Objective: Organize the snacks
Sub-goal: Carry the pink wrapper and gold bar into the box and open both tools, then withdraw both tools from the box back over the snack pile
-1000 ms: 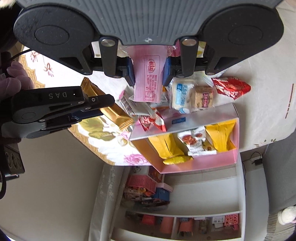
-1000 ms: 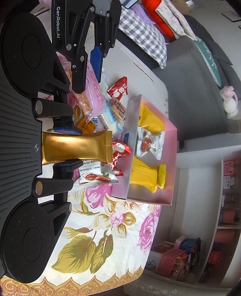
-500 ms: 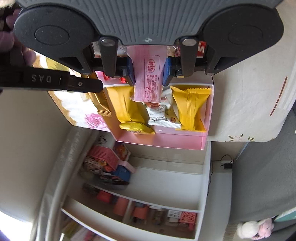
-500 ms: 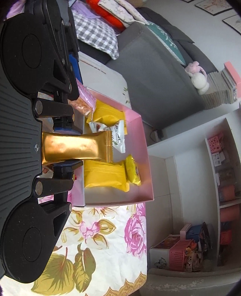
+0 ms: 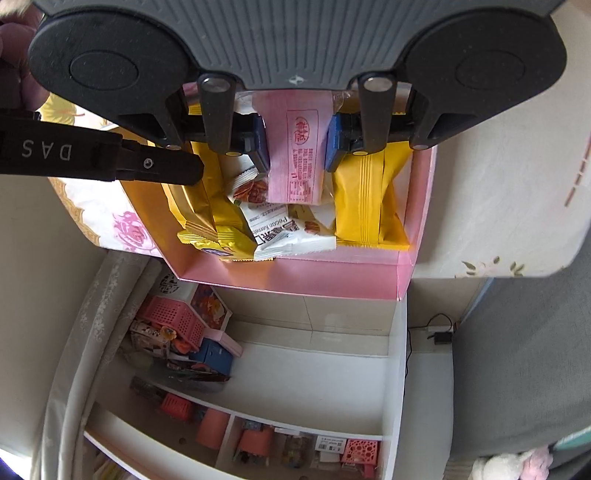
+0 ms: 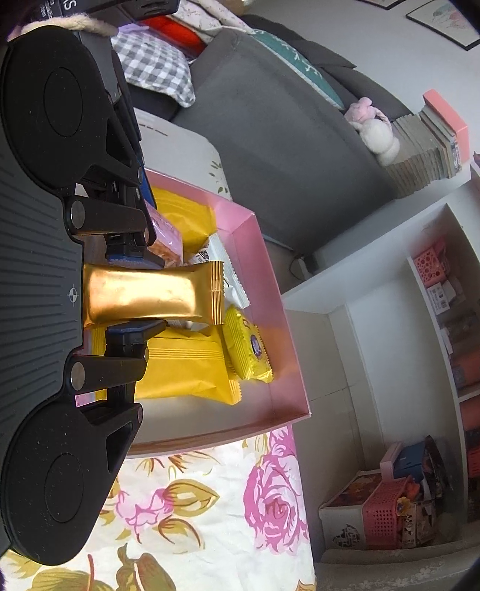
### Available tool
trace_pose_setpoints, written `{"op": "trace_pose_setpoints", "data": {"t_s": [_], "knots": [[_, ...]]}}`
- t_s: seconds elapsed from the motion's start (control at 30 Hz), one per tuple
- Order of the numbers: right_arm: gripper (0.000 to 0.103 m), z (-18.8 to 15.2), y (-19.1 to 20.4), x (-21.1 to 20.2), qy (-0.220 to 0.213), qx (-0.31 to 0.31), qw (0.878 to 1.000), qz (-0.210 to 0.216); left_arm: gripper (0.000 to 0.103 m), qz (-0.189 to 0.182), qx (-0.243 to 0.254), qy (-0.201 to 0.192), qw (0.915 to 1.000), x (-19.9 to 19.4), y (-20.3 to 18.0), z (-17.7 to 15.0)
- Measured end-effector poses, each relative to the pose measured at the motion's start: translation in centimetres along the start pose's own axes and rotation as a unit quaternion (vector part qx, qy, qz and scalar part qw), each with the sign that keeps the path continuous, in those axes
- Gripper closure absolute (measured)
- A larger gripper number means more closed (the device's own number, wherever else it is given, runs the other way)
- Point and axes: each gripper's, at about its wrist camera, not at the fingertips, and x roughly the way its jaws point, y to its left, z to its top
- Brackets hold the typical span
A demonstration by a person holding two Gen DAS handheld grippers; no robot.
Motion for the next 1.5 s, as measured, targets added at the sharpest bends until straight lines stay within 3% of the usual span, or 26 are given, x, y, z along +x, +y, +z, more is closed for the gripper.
{"op": "trace_pose_setpoints", "data": {"t_s": [0.17, 0.47, 0.6, 0.7, 0.9, 1.1, 1.37, 1.5], "knots": [[0.076, 0.1, -0.4, 1.4, -0.009, 0.007, 1.0, 0.001, 0.074, 0.01, -0.018, 0.011, 0.9997, 1.5, 1.1, -0.4], [0.076, 0.1, -1.0, 1.8, -0.026, 0.008, 1.0, 0.005, 0.074, 0.0, -0.021, -0.007, 0.9998, 1.4, 1.7, -0.4], [0.07, 0.3, -0.9, 1.6, -0.019, 0.011, 1.0, 0.019, 0.072, -0.001, -0.021, -0.008, 0.9998, 1.0, 1.7, -0.2], [0.059, 0.3, -0.8, 1.3, -0.018, 0.011, 0.999, 0.027, 0.065, 0.001, -0.01, -0.013, 0.9999, 0.5, 1.4, 0.1], [0.048, 0.2, -0.5, 0.3, -0.016, 0.002, 1.0, 0.017, 0.051, 0.007, 0.0, -0.012, 0.9999, -0.3, 1.2, 0.2], [0.029, -0.3, 0.3, -1.8, -0.022, -0.016, 1.0, 0.015, 0.035, 0.023, 0.016, -0.007, 0.9996, -2.0, 1.0, -0.2], [0.017, -1.6, 2.0, -4.6, -0.024, -0.058, 0.998, -0.01, 0.012, 0.042, 0.044, 0.0, 0.9982, -4.8, 1.2, -0.9], [0.014, -2.3, 2.6, -5.6, -0.018, -0.065, 0.998, -0.02, 0.008, 0.053, 0.046, 0.005, 0.9975, -6.1, 1.5, -1.4]]}}
